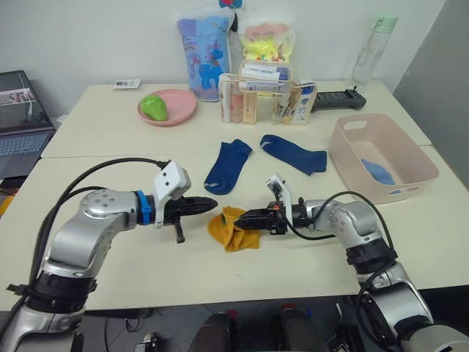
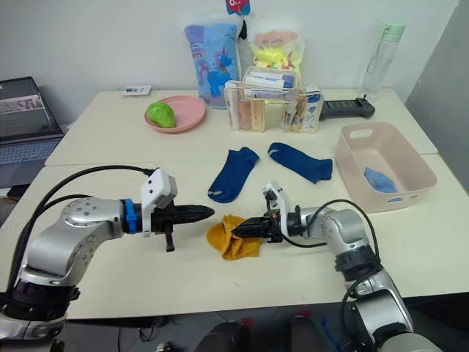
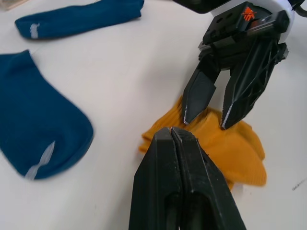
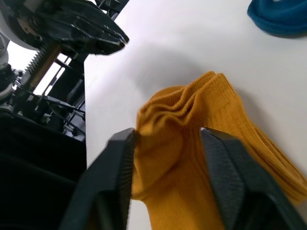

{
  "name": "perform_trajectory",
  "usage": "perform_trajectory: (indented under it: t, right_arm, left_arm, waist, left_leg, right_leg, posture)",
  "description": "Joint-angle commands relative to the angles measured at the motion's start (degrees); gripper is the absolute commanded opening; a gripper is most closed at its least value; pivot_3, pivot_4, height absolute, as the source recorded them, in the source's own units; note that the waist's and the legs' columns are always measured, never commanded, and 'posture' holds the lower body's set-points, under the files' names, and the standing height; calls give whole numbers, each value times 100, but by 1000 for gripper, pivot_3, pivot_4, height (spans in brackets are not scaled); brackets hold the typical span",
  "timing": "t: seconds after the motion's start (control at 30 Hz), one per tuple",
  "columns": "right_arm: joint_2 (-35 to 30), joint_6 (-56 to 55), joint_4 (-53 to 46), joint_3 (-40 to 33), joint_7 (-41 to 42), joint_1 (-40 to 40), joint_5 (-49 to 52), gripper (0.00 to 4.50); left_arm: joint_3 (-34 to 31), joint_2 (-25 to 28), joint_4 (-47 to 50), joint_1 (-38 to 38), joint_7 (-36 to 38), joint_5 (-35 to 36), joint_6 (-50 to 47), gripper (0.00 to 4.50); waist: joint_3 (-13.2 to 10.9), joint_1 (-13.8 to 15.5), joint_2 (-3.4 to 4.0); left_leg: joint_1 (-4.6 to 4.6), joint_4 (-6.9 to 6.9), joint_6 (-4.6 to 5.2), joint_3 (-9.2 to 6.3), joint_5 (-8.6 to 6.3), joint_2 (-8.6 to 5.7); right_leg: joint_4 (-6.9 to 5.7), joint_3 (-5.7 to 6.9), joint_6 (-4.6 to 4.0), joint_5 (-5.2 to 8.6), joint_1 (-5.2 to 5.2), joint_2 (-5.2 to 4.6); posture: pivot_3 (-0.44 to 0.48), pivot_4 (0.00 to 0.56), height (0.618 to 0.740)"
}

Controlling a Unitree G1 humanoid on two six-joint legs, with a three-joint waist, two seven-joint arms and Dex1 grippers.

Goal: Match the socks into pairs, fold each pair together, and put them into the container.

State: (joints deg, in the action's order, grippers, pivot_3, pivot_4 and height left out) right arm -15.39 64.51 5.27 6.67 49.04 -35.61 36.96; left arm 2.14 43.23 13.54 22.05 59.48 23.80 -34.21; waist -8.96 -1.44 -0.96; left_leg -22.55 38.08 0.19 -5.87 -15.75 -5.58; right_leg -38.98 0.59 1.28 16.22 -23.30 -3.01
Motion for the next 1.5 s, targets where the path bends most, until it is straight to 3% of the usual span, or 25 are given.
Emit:
perform_trajectory:
  t: [0.03, 0.3, 0.47, 0.63, 1.2, 1.43, 1.5]
  right_arm:
    - [-164, 402, -566, -546, -84, -132, 497, 2731]
    - [-987, 317, -1125, -322, -223, 321, 186, 2731]
    - [-941, 510, -1339, -175, -549, 533, 196, 2731]
    - [-866, 516, -1336, 37, -707, 690, 111, 2731]
    - [572, 268, 139, 185, -1266, 211, -266, 2731]
    - [748, 156, 273, 342, -1178, 181, -397, 2731]
    - [753, 142, 275, 349, -1149, 187, -423, 2353]
  left_arm:
    - [82, -80, 20, 171, 38, -9, 164, 0]
    - [687, -263, 10, -60, 76, -261, 437, 0]
    - [1325, -32, -838, -451, -6, -1399, 1405, 0]
    - [1354, -157, -1250, -599, -136, -1612, 1759, 0]
    - [1070, -292, -1138, -641, -277, -1446, 1690, 0]
    - [971, -340, -1127, -646, -345, -1407, 1584, 0]
    - [939, -353, -1095, -658, -356, -1393, 1547, 0]
  waist:
    - [0, -11, 0]
    - [0, -12, 0]
    - [0, -32, 1]
    - [6, -5, 5]
    - [28, -27, 13]
    - [29, -32, 15]
    - [30, -33, 15]
  left_leg:
    - [1, -1, 0, 0, 0, 0]
    - [0, -3, 0, 2, 0, 1]
    - [4, -9, 0, 5, 0, 4]
    - [7, -4, 1, 2, 0, 2]
    - [21, -7, 1, 3, 0, 4]
    - [22, -9, 0, 2, 0, 4]
    - [22, -9, 0, 2, 0, 5]
  right_leg:
    - [1, 0, 0, 0, 0, 0]
    - [0, -2, 0, 0, 0, 0]
    - [-1, -4, 0, 0, -1, 1]
    - [1, -2, 0, 0, 6, -1]
    - [-7, -3, 0, 0, 11, 2]
    - [-8, -3, 0, 0, 10, 3]
    - [-9, -3, 0, 0, 9, 4]
  posture:
    - [0, 150, 740]
    - [0, 150, 740]
    - [0, 150, 740]
    - [0, 150, 740]
    - [0, 150, 740]
    - [0, 150, 740]
    - [0, 150, 740]
